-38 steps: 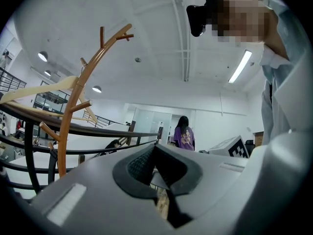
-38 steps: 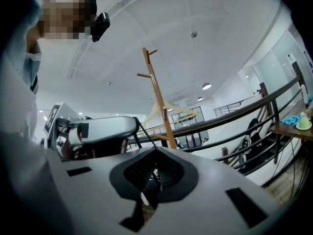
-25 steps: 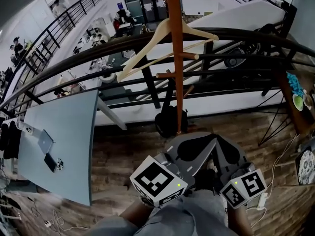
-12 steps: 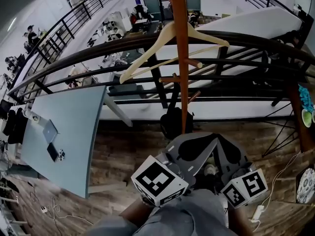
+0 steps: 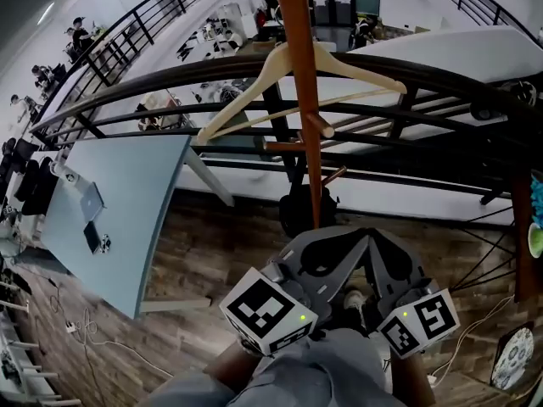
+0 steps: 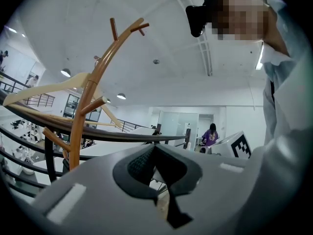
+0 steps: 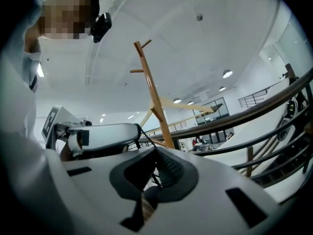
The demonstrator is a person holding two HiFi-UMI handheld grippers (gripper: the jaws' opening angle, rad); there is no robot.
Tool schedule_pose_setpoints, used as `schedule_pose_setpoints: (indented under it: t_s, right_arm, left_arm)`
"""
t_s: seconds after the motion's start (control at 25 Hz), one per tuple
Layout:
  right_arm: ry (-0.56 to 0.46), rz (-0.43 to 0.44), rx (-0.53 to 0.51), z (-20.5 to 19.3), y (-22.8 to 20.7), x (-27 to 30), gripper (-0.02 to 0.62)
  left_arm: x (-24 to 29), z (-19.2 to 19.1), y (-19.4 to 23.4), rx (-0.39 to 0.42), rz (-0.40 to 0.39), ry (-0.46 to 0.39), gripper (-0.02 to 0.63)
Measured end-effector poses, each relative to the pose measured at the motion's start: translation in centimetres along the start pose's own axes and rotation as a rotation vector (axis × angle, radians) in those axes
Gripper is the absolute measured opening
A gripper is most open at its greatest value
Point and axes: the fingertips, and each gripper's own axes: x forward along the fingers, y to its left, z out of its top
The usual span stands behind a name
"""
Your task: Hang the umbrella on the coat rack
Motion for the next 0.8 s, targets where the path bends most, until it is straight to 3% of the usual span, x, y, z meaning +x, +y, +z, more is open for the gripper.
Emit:
schedule_pose_setpoints:
  t_s: [0.36, 0.6, 0.8]
  right_arm:
    - [0.061, 0.108, 0.007, -0.6, -3.9, 1.7, 0.0]
    - [0.103, 0.185, 0.012, -1.2, -6.1, 3.0, 0.0]
    - [0.124, 0.242, 0.015, -1.4, -7.7, 3.5, 0.0]
  left_arm:
    - [3.6, -1.3, 2.1, -0.007, 0.12, 0.003, 0.002]
    - [5.7, -2.1, 3.5, -0.065, 0.211, 0.005, 0.002]
    - [6.9, -2.7, 4.2, -0.041, 0.28, -0.002, 0.002]
